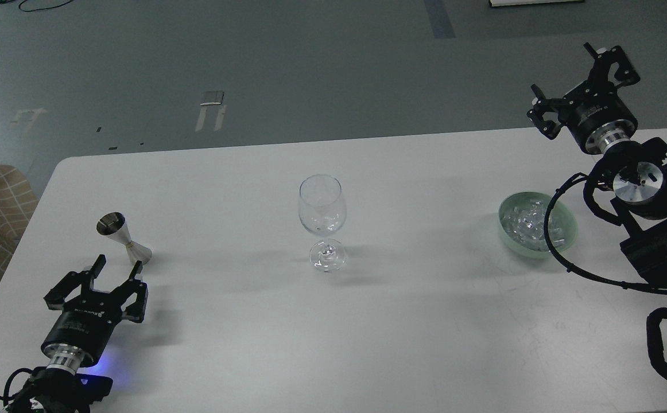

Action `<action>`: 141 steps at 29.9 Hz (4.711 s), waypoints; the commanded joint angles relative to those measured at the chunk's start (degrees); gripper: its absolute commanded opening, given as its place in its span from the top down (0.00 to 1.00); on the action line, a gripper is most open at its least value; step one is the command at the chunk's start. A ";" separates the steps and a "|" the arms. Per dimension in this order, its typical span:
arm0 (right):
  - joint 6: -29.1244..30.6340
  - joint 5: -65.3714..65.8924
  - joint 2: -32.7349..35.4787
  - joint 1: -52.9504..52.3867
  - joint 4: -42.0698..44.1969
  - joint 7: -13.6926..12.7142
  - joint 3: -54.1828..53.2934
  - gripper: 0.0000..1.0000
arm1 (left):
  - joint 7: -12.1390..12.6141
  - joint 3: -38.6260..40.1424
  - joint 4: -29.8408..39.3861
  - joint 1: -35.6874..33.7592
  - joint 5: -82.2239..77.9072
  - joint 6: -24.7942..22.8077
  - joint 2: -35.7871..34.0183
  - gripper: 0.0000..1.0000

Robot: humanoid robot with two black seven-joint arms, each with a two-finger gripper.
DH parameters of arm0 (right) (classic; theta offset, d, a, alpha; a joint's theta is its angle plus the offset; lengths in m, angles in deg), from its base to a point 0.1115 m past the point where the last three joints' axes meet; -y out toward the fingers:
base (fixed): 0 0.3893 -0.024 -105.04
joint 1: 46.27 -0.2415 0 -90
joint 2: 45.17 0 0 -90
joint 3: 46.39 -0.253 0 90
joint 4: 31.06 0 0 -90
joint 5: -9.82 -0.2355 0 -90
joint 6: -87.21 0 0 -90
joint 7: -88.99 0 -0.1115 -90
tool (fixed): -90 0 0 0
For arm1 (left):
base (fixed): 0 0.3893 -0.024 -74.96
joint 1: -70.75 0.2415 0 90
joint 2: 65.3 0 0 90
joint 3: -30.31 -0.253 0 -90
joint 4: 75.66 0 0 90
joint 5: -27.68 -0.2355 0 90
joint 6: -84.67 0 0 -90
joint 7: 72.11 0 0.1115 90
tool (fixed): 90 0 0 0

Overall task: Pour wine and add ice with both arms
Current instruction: 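Move the open left gripper forward to the silver jigger, then close the left gripper around the silver jigger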

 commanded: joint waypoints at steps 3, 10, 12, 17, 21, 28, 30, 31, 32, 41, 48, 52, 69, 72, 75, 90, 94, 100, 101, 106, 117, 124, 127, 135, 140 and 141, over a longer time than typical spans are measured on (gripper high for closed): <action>0.00 0.00 0.03 0.47 -0.02 0.00 -0.09 0.00 | 0.00 -0.03 0.08 -1.82 0.09 0.00 0.10 0.38; 0.00 0.00 -0.05 0.47 -0.02 0.00 -0.01 0.00 | 0.09 -0.03 -0.27 -2.26 0.00 0.00 0.10 0.38; 0.00 0.00 -0.05 0.47 -0.02 0.00 -0.01 0.00 | 0.35 -0.03 -0.44 -2.44 0.09 0.00 0.10 0.37; 0.00 0.00 -0.14 0.47 -0.02 0.00 -0.01 0.00 | 2.02 -0.12 -2.64 -4.02 0.09 0.00 0.10 0.37; 0.00 0.00 -0.05 0.47 -0.02 0.00 -0.01 0.00 | 2.11 0.15 -4.05 -4.20 0.09 0.00 0.10 0.37; 0.00 0.00 -0.14 0.38 -0.10 0.00 -0.01 0.00 | 2.11 0.76 -5.44 -4.37 0.09 0.00 0.89 0.37; -0.09 0.00 -0.14 0.38 -0.19 0.00 -0.01 0.00 | 2.11 1.02 -6.94 -4.64 0.17 0.00 1.15 0.37; -0.09 0.00 -0.14 0.38 -0.10 0.00 -0.01 0.00 | 2.20 1.03 -7.38 -4.90 0.17 0.00 1.33 0.37; -0.09 0.00 -0.14 0.38 -0.10 0.00 -0.01 0.00 | 2.29 1.03 -7.73 -5.16 0.17 0.00 1.51 0.37; -0.09 0.00 -0.05 0.47 -0.19 0.00 -0.01 0.00 | 2.73 0.67 -7.74 -5.78 0.09 0.00 1.95 0.37; -0.09 0.00 0.04 0.47 -0.10 0.00 -0.01 0.00 | 2.81 0.41 -8.18 -7.10 0.17 0.00 1.95 0.34; -0.09 0.00 0.04 0.56 -0.10 0.00 -0.01 0.00 | 3.78 0.85 -8.18 -7.45 0.17 0.00 1.95 0.33; -0.17 0.00 0.04 0.91 -0.02 0.00 -0.01 0.00 | 4.48 0.94 -10.55 -9.38 0.09 0.00 3.27 0.32; -0.09 0.00 0.04 1.44 -0.02 0.00 -0.01 0.00 | 4.48 0.94 -10.55 -9.65 0.09 0.00 3.35 0.33; -0.17 0.00 0.04 1.53 -0.10 0.00 -0.01 0.00 | 4.48 0.94 -10.55 -9.74 0.09 0.00 3.53 0.36; -0.17 0.00 0.04 1.53 -0.10 0.00 -0.09 0.00 | 5.28 0.06 -10.46 -11.14 -0.35 0.00 3.35 0.51; -0.17 0.00 0.04 1.53 -0.02 0.00 -0.09 0.00 | 5.19 -0.12 -10.55 -11.05 -0.35 0.00 3.18 0.52; -0.17 0.00 -0.05 1.53 -0.10 0.09 -0.09 0.00 | 5.63 0.15 -10.55 -11.23 -0.35 0.66 3.09 0.54; -0.17 0.00 0.03 1.53 -0.10 0.09 -0.09 0.00 | 5.98 0.41 -10.46 -11.23 -0.35 1.45 3.09 0.54; -0.17 0.00 0.04 1.61 -0.02 0.09 -0.09 0.00 | 7.91 1.03 -10.55 -11.23 -0.35 2.34 3.09 0.54; -0.17 0.09 0.04 2.05 -0.02 0.09 -0.09 0.00 | 10.55 1.11 -10.90 -12.80 -0.26 4.80 3.26 0.54; -0.17 0.09 0.12 2.05 -0.02 0.09 -0.09 0.00 | 10.55 1.20 -11.96 -13.34 -0.18 4.62 3.35 0.54; -0.17 0.09 0.04 2.05 -0.02 0.09 -0.09 0.00 | 10.55 1.29 -13.09 -13.34 -0.26 4.71 3.35 0.53; -0.17 0.09 0.04 2.32 -0.02 0.09 -0.09 0.00 | 11.69 1.82 -18.02 -13.87 -0.18 3.83 3.79 0.49; -0.17 0.09 0.04 2.49 -0.02 0.09 -0.09 0.00 | 11.69 1.90 -17.93 -13.95 -0.26 3.74 4.06 0.49; -0.17 0.09 0.04 2.49 -0.02 0.09 -0.09 0.00 | 11.69 2.17 -17.93 -13.95 -0.26 3.74 4.14 0.49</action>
